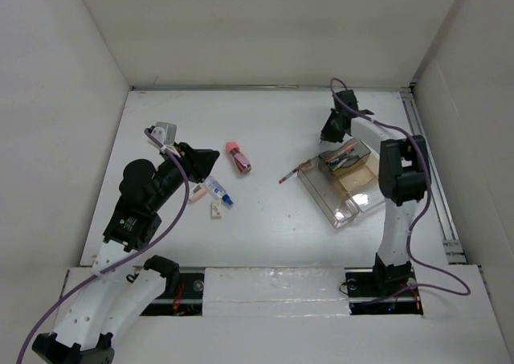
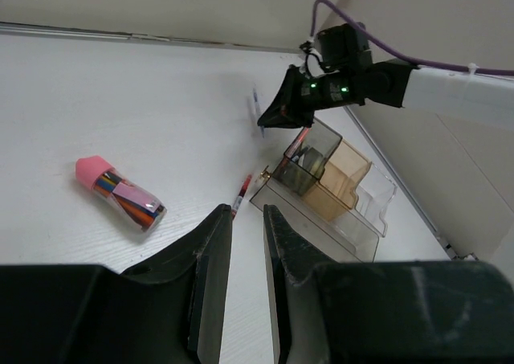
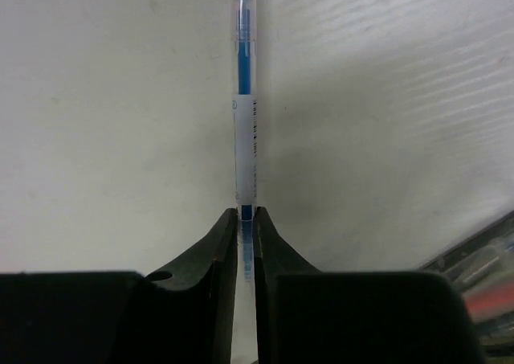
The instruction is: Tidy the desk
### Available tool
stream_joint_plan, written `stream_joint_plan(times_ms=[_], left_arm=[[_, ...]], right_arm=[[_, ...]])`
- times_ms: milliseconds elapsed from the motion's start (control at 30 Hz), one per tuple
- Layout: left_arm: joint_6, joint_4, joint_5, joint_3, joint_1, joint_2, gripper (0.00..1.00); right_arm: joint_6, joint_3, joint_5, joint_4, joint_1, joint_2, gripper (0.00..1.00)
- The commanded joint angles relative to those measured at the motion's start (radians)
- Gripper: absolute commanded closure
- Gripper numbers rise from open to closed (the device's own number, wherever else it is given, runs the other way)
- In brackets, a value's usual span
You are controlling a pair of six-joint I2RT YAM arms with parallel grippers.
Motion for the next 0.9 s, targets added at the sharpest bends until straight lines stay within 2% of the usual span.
stream_joint_plan(times_ms=[0,67,133,300,400,600,700,867], left_arm=[[0.011,0.045,-0.004,0.027,0.005,-0.004,0.81],[0.013,0.043,-0.010,0.031,0.005,0.000,0.81],[0.013,0.040,-0.006,0.031,0.005,-0.001,0.81],[0.010,0.043,0.002,0.030,0.005,-0.004,0.81],[0.008,0.045,0.000,0.024,0.005,-0.014,0.81],[0.005,0.051,0.016,0.024,0.005,-0.011,0.81],[0.004,0.051,0.017,0.027,0.005,-0.001,0.81],[0.002,0.054,0.019,0.025,0.005,-0.001,0.81]], right_arm=[[0.123,-0.095,-0.265,0.249,-0.115,-0.182,1.00],[0.187,-0.148,-0.364,0.380,-0.157,-0.232,1.00],[0.203,-0.179,-0.390,0.399,-0.166,-0.287,1.00],[0.209,-0.271,-0.372,0.405,-0.175,-0.417,1.00],[0.284,-0.444,-0.395,0.509,-0.175,-0.549,1.00],[0.538,-0.907,-0.328,0.780,-0.148,-0.868,1.00],[0.670,-1.094,-0.190,0.862,-0.113,-1.011,1.00],[0.727,-1.157,-0.061,0.865,-0.113,-1.056,1.00]])
